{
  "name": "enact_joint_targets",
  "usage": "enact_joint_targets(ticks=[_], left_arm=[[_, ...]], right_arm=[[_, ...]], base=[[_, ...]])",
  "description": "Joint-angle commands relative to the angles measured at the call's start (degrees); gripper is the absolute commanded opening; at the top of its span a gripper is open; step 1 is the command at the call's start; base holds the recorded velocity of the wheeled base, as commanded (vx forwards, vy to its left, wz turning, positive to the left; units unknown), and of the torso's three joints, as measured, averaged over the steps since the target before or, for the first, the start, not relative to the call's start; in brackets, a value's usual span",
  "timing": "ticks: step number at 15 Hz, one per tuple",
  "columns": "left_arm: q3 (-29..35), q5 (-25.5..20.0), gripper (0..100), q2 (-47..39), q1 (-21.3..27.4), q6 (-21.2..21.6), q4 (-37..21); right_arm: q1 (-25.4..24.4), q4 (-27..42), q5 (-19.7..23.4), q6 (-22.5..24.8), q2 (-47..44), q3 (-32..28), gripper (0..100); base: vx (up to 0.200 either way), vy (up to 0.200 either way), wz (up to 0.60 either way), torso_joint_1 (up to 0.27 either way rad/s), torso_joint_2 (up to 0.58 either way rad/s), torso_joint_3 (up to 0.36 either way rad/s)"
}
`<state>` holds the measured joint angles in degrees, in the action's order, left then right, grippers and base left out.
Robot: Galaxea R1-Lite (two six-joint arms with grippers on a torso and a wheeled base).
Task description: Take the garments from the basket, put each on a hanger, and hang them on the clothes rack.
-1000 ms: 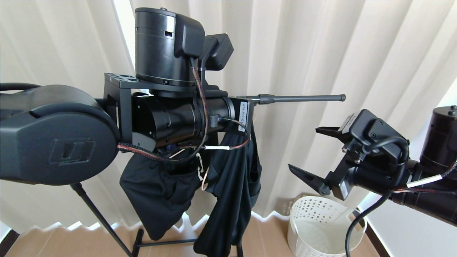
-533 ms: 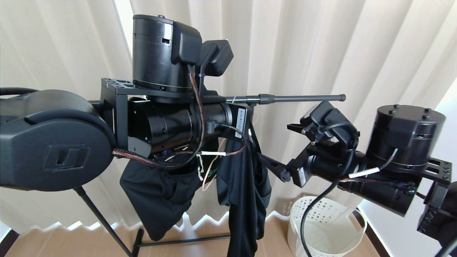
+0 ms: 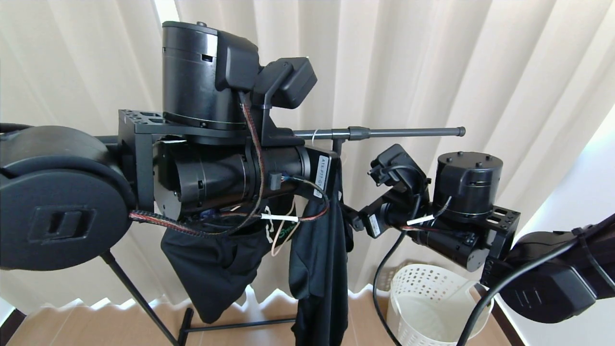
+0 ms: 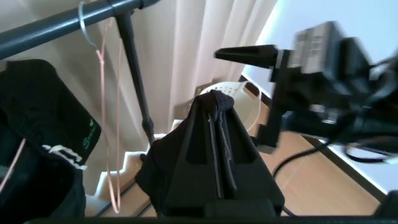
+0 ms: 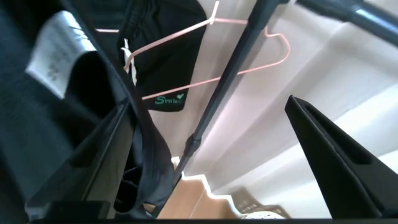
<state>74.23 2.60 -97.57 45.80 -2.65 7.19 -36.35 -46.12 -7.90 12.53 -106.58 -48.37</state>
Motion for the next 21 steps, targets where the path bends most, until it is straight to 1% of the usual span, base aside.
enact_joint_targets(ticks=[1,3,5,8,9,10,16,21], left_arm=[[-0.7,-0.5,0,1.2,0.0,0.7,0.0],[-1.5,-1.6,0,2.1,0.0,2.5,0.0],[-3.4,-3.3,0,3.5,-0.4,4.0,0.0],[-7.3,-3.8,0,5.3,-1.9,8.4,0.0],[-9.0,-3.8,0,6.2,-2.9,11.7,0.0],[-9.1,-3.8,0,6.3,-3.1,12.4,0.0],[-7.5,-3.9,0,7.4,-3.0,12.8,0.0],[-9.2,-3.9,0,10.6,-3.7,13.5,-0.1]], right_arm=[[0.1,-1.6,-0.1,0.0,-3.4,-0.3,100],[0.1,-4.1,-0.4,-0.1,-4.4,-0.2,100],[0.1,-3.9,-0.5,-0.1,-4.1,0.0,100],[1.8,-4.2,-1.4,-0.1,-2.7,-0.8,100],[2.5,-4.2,-2.3,-0.1,-1.3,-1.2,100],[3.0,-4.2,-2.3,-0.1,-0.6,-1.3,100],[4.1,-4.1,-2.6,-0.1,0.0,-1.4,100],[6.4,-3.8,-3.0,0.3,0.1,-1.9,100]], base=[[0.000,0.000,0.00,0.000,0.00,0.000],[0.000,0.000,0.00,0.000,0.00,0.000],[0.000,0.000,0.00,0.000,0.00,0.000],[0.000,0.000,0.00,0.000,0.00,0.000],[0.000,0.000,0.00,0.000,0.00,0.000],[0.000,0.000,0.00,0.000,0.00,0.000],[0.000,0.000,0.00,0.000,0.00,0.000],[0.000,0.000,0.00,0.000,0.00,0.000]])
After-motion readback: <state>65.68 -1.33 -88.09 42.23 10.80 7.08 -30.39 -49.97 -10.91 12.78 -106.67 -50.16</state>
